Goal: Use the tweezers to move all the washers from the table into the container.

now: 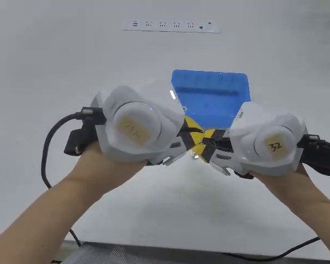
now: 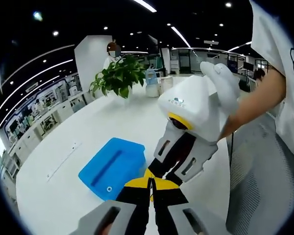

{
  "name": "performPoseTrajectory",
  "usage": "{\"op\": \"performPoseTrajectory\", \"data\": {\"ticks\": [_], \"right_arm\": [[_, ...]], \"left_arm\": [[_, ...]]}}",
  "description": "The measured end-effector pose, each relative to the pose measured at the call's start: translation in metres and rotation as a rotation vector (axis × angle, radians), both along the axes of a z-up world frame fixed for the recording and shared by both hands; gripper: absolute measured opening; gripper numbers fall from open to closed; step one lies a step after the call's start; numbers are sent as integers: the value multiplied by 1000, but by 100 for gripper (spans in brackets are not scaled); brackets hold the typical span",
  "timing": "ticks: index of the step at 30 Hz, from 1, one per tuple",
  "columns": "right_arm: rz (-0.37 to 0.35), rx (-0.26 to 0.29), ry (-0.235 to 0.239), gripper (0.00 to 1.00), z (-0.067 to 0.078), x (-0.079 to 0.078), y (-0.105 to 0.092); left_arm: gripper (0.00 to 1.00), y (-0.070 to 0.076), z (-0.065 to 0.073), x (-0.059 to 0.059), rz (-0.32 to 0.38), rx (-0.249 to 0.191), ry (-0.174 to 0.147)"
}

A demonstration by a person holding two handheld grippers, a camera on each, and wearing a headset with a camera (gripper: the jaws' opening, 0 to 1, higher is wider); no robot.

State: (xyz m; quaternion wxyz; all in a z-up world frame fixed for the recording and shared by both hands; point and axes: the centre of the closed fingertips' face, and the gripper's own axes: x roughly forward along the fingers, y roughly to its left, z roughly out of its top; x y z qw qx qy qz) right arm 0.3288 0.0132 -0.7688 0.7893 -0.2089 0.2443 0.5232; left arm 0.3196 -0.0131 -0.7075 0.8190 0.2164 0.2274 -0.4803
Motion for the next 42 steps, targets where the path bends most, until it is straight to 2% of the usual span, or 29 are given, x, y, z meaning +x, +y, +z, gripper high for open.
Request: {"op": "performPoseTrajectory", "data": {"ticks": [7, 12, 16, 20, 23, 28, 31, 37, 42], "right_arm": [[17, 3, -35, 3, 22, 11, 3], [16, -6, -82, 3, 39, 25, 4], [6, 1, -111, 3, 50, 35, 4], [-8, 10, -141, 3, 58, 46, 3], [-13, 11, -155, 3, 61, 55, 4], [-21, -7, -174, 3, 58, 71, 5], [-34, -1, -161, 3, 53, 79, 5], [-23, -45, -135, 3, 32, 84, 6], [-22, -72, -101, 3, 15, 85, 7]], "left_arm": [[0, 2, 22, 8, -8, -11, -41], [0, 2, 40, 20, 8, -23, -92], [0, 1, 51, 29, 5, -18, -119], [0, 0, 58, 37, 3, -21, -146], [0, 1, 59, 47, 5, -13, -165], [0, 3, 58, 59, 15, -19, -162], [0, 2, 55, 65, 22, -18, -158], [0, 0, 32, 74, 19, 14, -136], [0, 1, 15, 79, 26, 25, -101]]}}
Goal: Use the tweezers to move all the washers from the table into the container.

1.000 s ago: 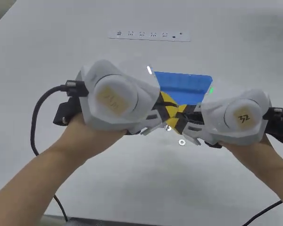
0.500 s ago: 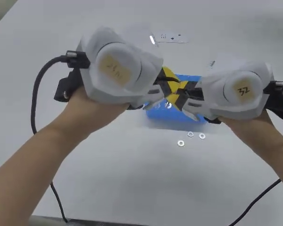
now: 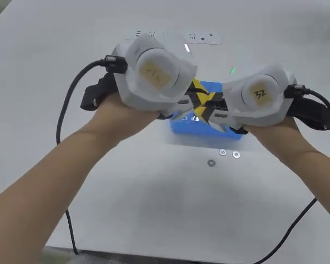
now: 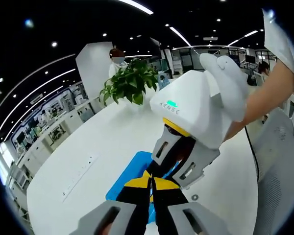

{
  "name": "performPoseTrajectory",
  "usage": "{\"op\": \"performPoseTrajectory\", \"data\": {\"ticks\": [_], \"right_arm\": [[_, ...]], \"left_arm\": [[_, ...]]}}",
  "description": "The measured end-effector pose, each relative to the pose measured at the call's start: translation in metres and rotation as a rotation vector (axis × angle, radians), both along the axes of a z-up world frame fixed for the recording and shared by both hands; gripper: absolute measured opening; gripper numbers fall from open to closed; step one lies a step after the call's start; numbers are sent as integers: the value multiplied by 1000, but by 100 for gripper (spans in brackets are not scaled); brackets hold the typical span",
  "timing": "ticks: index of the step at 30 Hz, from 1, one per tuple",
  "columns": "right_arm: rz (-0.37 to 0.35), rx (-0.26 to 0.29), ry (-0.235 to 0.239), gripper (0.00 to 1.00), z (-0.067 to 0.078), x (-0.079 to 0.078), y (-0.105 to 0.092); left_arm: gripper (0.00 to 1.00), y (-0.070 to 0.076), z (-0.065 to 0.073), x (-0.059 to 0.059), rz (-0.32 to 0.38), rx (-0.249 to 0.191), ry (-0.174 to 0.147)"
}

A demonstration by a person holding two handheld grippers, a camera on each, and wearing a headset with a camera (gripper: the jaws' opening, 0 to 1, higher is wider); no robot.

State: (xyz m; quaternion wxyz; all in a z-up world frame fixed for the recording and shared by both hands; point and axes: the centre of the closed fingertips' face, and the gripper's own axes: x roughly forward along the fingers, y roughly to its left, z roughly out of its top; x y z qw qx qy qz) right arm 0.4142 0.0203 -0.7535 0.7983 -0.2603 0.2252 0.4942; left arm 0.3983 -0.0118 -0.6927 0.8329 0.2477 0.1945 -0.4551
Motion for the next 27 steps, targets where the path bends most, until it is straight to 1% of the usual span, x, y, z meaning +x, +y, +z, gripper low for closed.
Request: {"op": "performPoseTrajectory", "data": {"ticks": [4, 5, 8, 9, 13, 15, 19, 20, 21, 22, 23, 26, 27], "right_arm": [[2, -16, 19, 3, -9, 1, 1], [6, -19, 34, 3, -13, 0, 2], [23, -32, 44, 3, -21, -1, 4], [23, -24, 32, 3, -19, 0, 4], [18, -22, 41, 3, -20, 5, 8], [3, -13, 61, 4, -21, 7, 9], [-2, -6, 68, 4, -20, 8, 8], [-15, 6, 87, 4, -19, 7, 8], [-24, 5, 92, 4, -19, 6, 7], [-29, 16, 66, 4, -13, 5, 7], [-28, 16, 45, 4, -9, 5, 6], [-32, 26, -3, 5, 6, -2, 3], [-28, 31, -27, 5, 12, -5, 2]], "left_arm": [[0, 1, -10, 3, 12, 0, 25], [0, 1, -13, 2, 14, 4, 34], [0, 2, -21, 1, 21, 14, 41], [0, 2, -20, 1, 23, 7, 35], [0, 4, -20, 5, 37, 3, 39], [0, 6, -21, 8, 46, 0, 42], [0, 7, -19, 10, 54, -7, 42], [0, 7, -18, 9, 54, -5, 50], [0, 9, -16, 8, 62, 7, 45], [0, 10, -12, 7, 63, 2, 31], [0, 10, -8, 5, 66, -13, 33], [0, 12, 7, -3, 71, -41, 7], [0, 12, 13, -7, 73, -59, 1]]}}
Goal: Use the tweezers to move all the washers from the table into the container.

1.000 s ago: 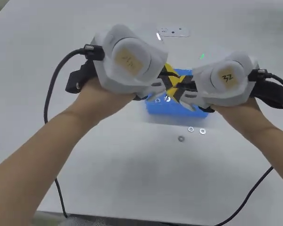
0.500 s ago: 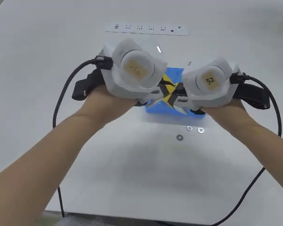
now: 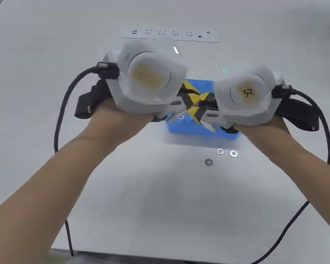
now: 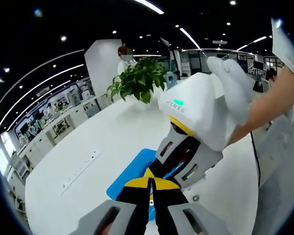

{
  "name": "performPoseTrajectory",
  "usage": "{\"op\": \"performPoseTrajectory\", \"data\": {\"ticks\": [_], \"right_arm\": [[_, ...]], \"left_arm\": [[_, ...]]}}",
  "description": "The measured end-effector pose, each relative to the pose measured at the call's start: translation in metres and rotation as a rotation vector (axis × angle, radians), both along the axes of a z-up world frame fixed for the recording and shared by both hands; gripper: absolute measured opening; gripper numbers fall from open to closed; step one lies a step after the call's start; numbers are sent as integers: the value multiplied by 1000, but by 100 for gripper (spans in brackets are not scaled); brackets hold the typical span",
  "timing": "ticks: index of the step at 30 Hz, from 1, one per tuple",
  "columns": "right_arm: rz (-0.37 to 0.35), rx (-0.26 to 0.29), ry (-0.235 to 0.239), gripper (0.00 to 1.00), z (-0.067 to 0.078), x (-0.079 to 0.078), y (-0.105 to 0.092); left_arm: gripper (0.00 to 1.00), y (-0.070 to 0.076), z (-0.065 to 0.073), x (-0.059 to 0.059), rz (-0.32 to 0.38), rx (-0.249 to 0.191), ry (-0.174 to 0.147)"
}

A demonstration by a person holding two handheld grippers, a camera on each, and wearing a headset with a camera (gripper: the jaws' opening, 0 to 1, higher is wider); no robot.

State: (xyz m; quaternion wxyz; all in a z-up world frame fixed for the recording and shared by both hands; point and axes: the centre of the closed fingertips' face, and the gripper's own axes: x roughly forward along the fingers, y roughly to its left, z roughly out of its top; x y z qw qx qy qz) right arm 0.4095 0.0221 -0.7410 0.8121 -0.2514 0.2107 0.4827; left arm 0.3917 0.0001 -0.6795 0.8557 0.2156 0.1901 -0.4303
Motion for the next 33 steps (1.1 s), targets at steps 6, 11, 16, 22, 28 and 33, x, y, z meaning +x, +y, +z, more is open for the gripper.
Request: {"op": "performPoseTrajectory", "data": {"ticks": [6, 11, 16, 22, 28, 33], "right_arm": [[-13, 56, -48, 5, 29, -18, -6], [-32, 97, -54, 5, 41, -32, -11], [-90, 124, 7, 6, 30, -43, -19], [-118, 105, 40, 6, 10, -58, -29], [-129, 83, 80, 6, -10, -65, -33], [-111, 55, 113, 6, -21, -71, -33]], "left_arm": [[0, -1, 27, -20, -11, -48, -33], [0, -5, 40, -35, -21, -71, -50], [0, -13, 29, -47, -7, -86, -29], [0, -23, 8, -58, -27, -80, 11], [0, -29, -12, -64, -38, -60, 40], [0, -30, -22, -68, -53, -37, 60]]}}
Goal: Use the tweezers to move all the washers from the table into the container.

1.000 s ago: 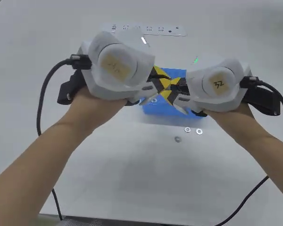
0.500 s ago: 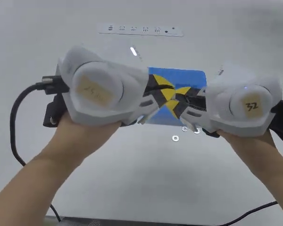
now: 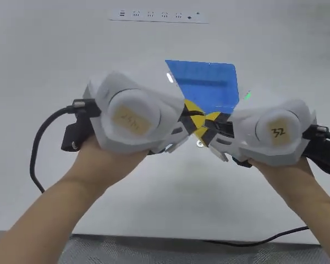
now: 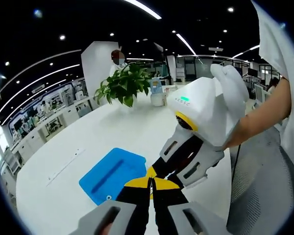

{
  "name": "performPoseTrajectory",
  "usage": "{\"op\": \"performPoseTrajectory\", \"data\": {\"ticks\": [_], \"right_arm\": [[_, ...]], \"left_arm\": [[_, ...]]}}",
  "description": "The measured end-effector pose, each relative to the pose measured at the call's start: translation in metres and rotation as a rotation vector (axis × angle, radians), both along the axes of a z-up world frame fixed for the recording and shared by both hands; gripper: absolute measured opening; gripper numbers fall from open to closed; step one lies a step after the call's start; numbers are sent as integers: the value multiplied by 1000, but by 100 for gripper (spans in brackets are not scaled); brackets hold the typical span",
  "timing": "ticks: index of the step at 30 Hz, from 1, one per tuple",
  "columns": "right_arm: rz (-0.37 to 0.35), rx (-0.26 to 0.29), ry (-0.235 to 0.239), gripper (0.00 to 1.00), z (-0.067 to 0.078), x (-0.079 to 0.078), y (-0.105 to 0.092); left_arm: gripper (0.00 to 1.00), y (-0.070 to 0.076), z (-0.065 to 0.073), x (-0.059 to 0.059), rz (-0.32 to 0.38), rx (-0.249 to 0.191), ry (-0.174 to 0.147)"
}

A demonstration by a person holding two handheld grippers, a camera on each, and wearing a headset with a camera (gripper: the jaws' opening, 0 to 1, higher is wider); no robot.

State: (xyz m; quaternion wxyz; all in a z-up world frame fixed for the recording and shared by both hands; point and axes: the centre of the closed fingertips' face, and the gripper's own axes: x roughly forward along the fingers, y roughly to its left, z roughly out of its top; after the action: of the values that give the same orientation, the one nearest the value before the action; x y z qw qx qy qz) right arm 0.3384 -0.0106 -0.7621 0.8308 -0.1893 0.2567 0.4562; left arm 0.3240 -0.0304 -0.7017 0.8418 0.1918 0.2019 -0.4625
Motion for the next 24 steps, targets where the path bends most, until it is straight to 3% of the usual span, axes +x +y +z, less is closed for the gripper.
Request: {"op": "performPoseTrajectory", "data": {"ticks": [3, 11, 18, 21, 24], "right_arm": [[-2, -3, 7, 6, -5, -1, 0], [9, -39, 24, 6, -10, -4, -1], [-6, -41, 25, 6, -11, -2, -5], [-8, -43, 31, 6, -15, -2, -6], [-18, -20, 40, 6, -14, 0, -6]], "left_arm": [[0, 1, -5, 0, 3, 0, 12], [0, -2, -11, -3, -15, 23, 5], [0, -2, -12, -1, -7, 0, 18], [0, -3, -17, -2, -8, 10, 17], [0, -2, -16, 0, 2, 4, 17]]}}
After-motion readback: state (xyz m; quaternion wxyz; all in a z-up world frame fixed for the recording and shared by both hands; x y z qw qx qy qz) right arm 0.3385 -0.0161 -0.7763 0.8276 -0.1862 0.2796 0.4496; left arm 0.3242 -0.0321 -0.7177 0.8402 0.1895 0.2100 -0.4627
